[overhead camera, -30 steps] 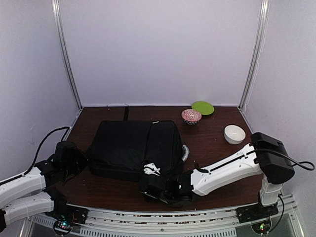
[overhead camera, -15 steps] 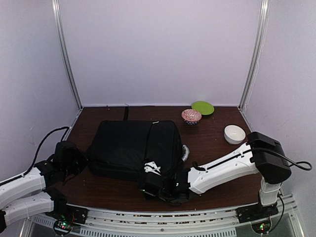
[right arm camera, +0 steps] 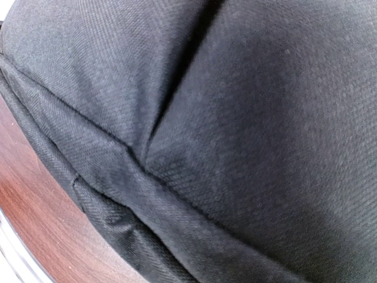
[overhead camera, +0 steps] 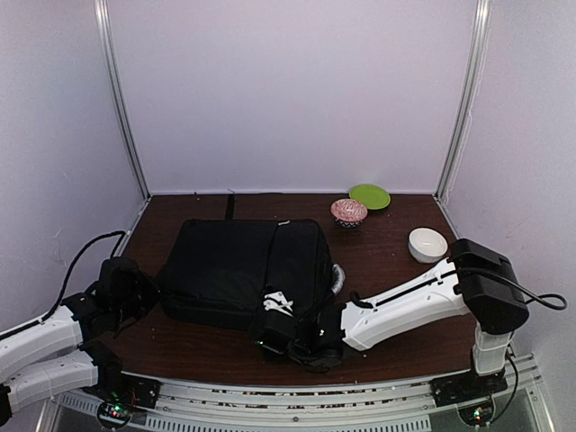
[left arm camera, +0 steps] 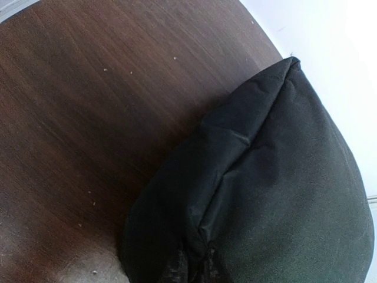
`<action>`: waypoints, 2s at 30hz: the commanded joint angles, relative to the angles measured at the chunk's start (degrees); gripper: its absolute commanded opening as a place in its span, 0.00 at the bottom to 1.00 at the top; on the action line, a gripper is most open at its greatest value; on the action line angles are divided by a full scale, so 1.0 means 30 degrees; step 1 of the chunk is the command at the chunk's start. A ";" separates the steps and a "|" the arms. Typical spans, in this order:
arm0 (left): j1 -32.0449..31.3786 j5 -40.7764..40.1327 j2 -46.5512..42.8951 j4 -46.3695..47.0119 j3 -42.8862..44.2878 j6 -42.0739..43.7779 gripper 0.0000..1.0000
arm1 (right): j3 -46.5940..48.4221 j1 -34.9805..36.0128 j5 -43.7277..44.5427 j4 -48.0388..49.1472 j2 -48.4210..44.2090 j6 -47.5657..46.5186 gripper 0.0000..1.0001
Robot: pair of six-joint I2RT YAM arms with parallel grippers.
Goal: Pack the student bag
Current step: Zip the student bag at the center of the board.
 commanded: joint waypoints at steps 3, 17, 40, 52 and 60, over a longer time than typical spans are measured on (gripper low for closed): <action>-0.0273 0.0822 -0.0108 -0.0510 0.0141 0.0214 0.00 | -0.0353 -0.0147 0.0710 0.0286 -0.0580 0.0157 0.00; -0.0272 0.0065 0.0266 -0.0597 0.0126 0.0813 0.00 | -0.3530 -0.0156 0.1511 0.0417 -0.3123 0.0107 0.00; 0.1067 0.1512 0.3450 0.1623 0.1181 0.2475 0.00 | -0.8738 -0.2719 0.3183 0.0203 -0.7189 0.1146 0.00; 0.3713 0.4806 1.0556 0.4071 0.5590 0.5664 0.00 | -0.8926 -0.1946 0.2821 0.0999 -0.8145 -0.0011 0.00; 0.4934 0.6311 1.4693 0.4951 0.8440 0.5957 0.00 | -0.8457 -0.1428 0.2313 0.1361 -0.8180 -0.0092 0.00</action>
